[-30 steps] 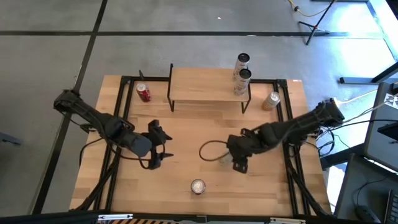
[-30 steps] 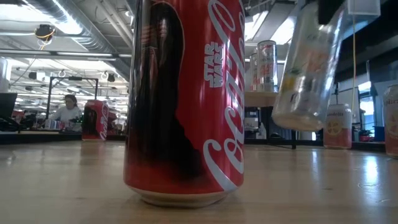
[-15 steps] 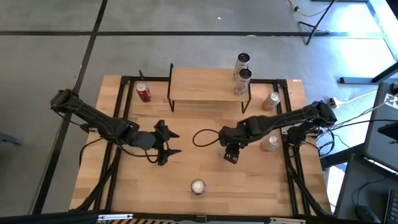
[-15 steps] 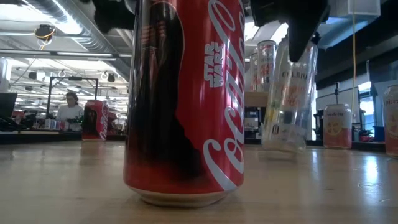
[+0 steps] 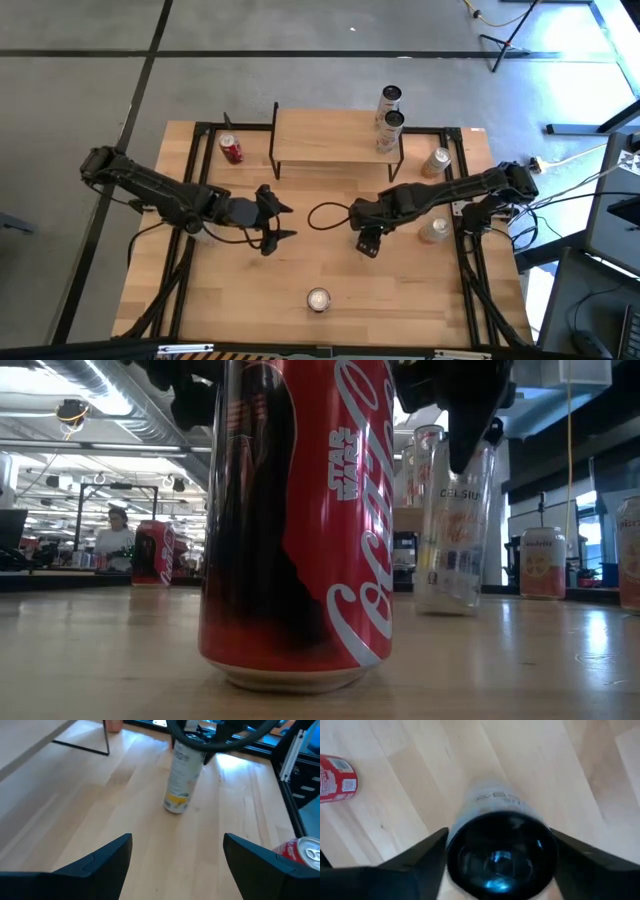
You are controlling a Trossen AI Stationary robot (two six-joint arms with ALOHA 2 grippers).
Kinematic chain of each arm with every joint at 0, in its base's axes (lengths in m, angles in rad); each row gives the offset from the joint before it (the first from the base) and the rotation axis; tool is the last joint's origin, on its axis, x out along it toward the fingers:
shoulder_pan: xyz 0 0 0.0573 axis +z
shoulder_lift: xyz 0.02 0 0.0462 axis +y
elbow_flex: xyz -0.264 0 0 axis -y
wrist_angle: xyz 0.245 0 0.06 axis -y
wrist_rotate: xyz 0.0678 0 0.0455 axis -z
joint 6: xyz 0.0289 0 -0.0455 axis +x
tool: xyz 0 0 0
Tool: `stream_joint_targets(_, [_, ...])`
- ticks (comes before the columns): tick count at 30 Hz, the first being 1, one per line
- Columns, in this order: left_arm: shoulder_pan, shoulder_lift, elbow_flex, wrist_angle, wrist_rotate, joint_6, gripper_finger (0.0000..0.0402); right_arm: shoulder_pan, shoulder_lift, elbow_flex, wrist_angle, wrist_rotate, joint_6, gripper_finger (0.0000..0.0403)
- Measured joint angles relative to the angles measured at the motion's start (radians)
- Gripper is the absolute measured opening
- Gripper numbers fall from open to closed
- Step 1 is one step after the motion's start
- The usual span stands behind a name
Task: Place canned beverage on shelf
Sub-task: Put the bottom white-yellow soda can on the shelf
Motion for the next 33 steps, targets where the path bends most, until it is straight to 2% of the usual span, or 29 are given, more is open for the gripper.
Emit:
stream_joint_targets(3, [0.003, 0.000, 0.000, 0.000, 0.007, -0.005, 0.0301, 0.000, -0.001, 0.000, 0.002, 0.003, -0.008, 0.0359])
stream_joint_targets(6, [0.003, 0.000, 0.000, 0.000, 0.008, -0.005, 0.0301, 0.000, -0.003, 0.000, 0.002, 0.002, -0.008, 0.0389])
stream_joint_targets(11, [0.002, -0.024, 0.000, -0.004, 0.056, -0.001, 0.0301, 0.014, -0.071, 0.000, -0.030, -0.011, -0.019, 0.0387])
stream_joint_targets(17, [0.003, -0.068, 0.000, -0.003, 0.023, 0.000, 0.0301, 0.015, -0.242, -0.021, -0.019, 0.103, -0.054, 0.0374])
stream_joint_targets(19, [0.003, -0.086, 0.000, -0.011, 0.023, 0.000, 0.0301, 0.015, -0.327, -0.078, 0.064, 0.157, -0.059, 0.0371])
stream_joint_targets(23, [0.003, -0.109, 0.000, -0.014, 0.022, 0.000, 0.0302, 0.030, -0.488, -0.271, 0.364, 0.288, -0.067, 0.0366])
stream_joint_targets(25, [0.003, -0.110, 0.000, -0.013, 0.022, 0.000, 0.0302, 0.043, -0.544, -0.373, 0.509, 0.319, -0.066, 0.0365])
stream_joint_targets(27, [0.002, -0.110, 0.000, -0.013, 0.022, 0.000, 0.0302, 0.040, -0.577, -0.455, 0.636, 0.323, -0.065, 0.0365])
stream_joint_targets(29, [0.002, -0.110, 0.000, -0.011, 0.022, -0.001, 0.0302, 0.040, -0.586, -0.510, 0.734, 0.287, 0.001, 0.0365])
stream_joint_targets(33, [0.004, -0.110, 0.000, -0.012, 0.022, 0.000, 0.0302, 0.040, -0.579, -0.543, 0.772, 0.195, 0.044, 0.0365])
